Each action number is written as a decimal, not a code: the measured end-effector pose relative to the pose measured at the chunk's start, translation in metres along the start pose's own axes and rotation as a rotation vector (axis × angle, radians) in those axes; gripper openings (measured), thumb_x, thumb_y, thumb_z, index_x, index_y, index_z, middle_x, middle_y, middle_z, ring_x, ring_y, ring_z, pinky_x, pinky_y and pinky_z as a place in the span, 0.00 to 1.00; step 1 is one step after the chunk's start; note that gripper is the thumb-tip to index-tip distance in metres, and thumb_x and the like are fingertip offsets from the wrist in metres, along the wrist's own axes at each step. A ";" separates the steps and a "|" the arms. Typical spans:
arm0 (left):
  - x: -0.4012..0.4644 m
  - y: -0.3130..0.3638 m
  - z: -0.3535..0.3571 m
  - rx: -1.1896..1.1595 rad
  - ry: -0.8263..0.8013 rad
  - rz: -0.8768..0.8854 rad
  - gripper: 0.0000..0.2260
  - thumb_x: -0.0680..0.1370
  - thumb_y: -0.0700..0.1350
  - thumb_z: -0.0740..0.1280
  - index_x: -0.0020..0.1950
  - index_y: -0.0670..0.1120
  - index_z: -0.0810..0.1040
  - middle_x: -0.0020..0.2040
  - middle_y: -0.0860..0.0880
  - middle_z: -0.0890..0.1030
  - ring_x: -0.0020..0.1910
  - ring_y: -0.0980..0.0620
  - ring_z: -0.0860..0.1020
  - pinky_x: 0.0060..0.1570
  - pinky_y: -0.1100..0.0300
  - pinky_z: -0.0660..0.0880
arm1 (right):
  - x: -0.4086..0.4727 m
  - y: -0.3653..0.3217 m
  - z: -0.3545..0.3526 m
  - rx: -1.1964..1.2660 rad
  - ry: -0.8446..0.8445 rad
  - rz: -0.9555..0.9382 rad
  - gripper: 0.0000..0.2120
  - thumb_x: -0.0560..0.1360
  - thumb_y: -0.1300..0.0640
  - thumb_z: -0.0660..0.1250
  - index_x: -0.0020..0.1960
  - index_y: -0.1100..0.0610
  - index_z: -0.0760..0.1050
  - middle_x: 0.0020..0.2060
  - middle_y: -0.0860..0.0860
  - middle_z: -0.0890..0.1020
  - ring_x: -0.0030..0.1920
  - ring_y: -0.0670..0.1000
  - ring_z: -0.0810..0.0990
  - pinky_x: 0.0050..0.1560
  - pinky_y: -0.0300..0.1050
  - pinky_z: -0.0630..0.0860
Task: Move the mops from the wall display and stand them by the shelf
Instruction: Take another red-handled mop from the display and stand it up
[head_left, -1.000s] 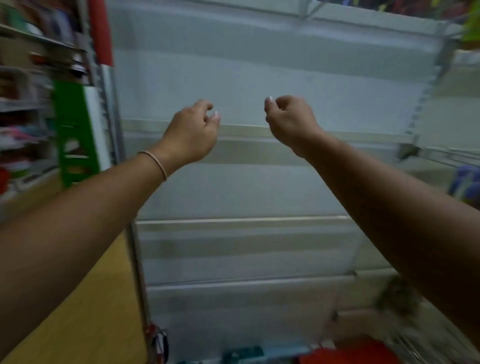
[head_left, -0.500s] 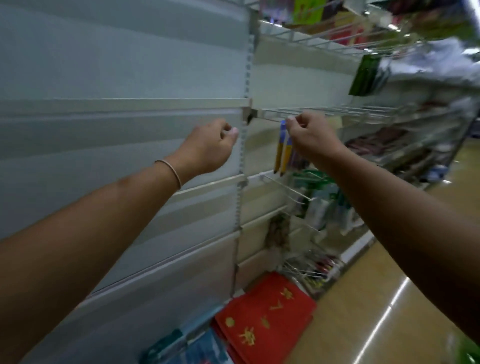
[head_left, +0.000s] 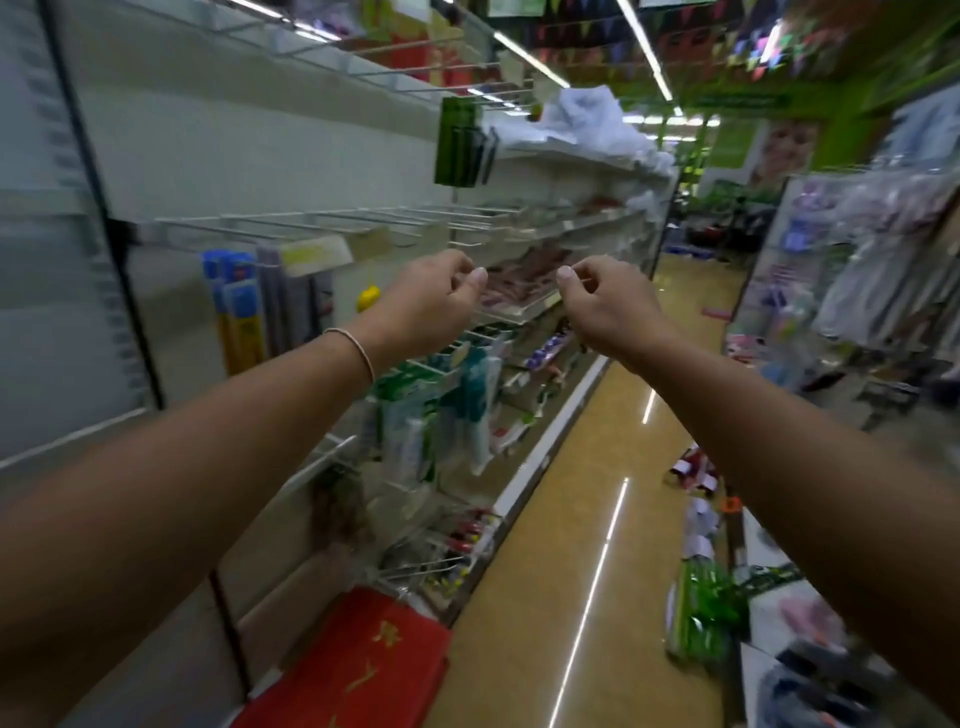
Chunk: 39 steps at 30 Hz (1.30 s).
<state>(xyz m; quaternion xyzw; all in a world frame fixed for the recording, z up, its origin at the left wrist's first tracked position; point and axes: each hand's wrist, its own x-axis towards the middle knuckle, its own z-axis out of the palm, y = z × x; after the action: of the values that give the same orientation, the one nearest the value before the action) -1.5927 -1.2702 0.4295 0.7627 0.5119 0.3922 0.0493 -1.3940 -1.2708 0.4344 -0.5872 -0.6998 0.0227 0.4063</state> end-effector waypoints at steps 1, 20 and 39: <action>0.013 0.007 0.016 -0.023 -0.013 0.017 0.14 0.82 0.51 0.59 0.59 0.43 0.77 0.52 0.44 0.81 0.52 0.45 0.77 0.52 0.54 0.73 | 0.007 0.017 -0.008 -0.010 0.014 0.016 0.17 0.82 0.47 0.58 0.56 0.58 0.78 0.48 0.52 0.81 0.51 0.54 0.78 0.55 0.52 0.75; 0.263 0.037 0.280 -0.116 -0.199 0.243 0.16 0.82 0.51 0.56 0.58 0.42 0.77 0.53 0.42 0.80 0.53 0.43 0.76 0.49 0.54 0.71 | 0.163 0.269 -0.028 -0.106 0.176 0.314 0.15 0.82 0.47 0.58 0.50 0.56 0.78 0.38 0.47 0.77 0.41 0.51 0.77 0.36 0.42 0.67; 0.521 0.014 0.531 -0.241 -0.369 0.288 0.16 0.81 0.48 0.60 0.67 0.44 0.73 0.58 0.44 0.80 0.53 0.48 0.79 0.51 0.56 0.76 | 0.367 0.519 -0.003 -0.163 0.253 0.502 0.15 0.80 0.49 0.63 0.60 0.58 0.77 0.49 0.51 0.81 0.52 0.52 0.79 0.56 0.51 0.78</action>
<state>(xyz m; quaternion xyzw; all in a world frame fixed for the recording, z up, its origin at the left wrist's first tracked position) -1.1504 -0.6767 0.3564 0.8749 0.3302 0.3075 0.1759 -0.9680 -0.8027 0.3710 -0.7707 -0.4760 -0.0073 0.4236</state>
